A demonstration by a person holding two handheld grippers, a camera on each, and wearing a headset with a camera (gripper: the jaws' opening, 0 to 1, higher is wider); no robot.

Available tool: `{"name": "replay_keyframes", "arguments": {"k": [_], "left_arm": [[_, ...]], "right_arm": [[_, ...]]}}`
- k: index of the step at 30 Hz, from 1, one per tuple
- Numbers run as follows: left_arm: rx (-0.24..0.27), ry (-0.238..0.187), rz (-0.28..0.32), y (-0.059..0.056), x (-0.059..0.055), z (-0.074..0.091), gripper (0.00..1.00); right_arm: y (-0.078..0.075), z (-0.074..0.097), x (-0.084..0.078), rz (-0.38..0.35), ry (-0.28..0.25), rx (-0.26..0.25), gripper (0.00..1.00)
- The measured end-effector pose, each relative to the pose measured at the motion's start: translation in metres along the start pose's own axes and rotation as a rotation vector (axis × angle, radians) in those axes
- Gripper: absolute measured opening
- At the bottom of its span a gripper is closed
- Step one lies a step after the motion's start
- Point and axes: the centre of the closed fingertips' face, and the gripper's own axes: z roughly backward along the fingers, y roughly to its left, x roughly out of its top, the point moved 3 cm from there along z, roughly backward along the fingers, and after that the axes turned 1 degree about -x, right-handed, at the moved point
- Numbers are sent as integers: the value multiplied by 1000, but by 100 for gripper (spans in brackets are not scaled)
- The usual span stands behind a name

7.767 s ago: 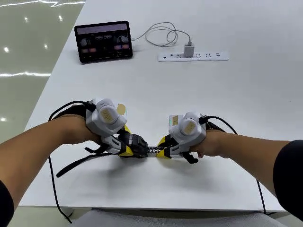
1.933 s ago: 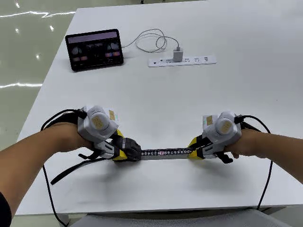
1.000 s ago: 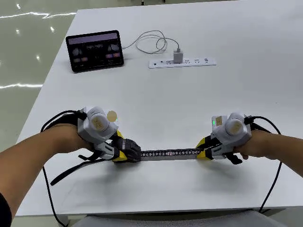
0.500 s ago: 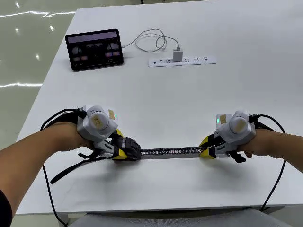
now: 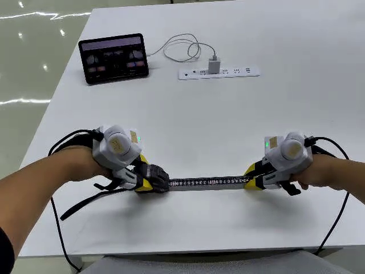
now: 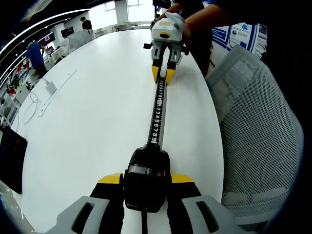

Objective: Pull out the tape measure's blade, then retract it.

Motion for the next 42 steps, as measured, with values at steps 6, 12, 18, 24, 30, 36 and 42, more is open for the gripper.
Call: {"name": "replay_keyframes", "arguments": {"k": [6,12,18,24,30,36,42], "left_arm": [[1,-2,0,0,0,0,30],[1,-3,1,0,0,0,30],[0,-4,3,0,0,1,30],[0,-7,7,0,0,1,30],[0,-5,5,-2,1,2,30],[-1,-6,3,-1,1,2,30],[-2,-7,2,0,1,1,30]], "right_arm": [[-2,2,-3,-6,-4,-1,10],[-3,3,-6,-9,-2,-3,10],[-3,4,-7,-11,1,-4,10],[-4,6,-10,-13,3,-6,10],[-5,7,-11,-20,5,-8,10],[-5,9,-11,-22,5,-11,10],[-4,12,-13,-25,9,-13,10]]}}
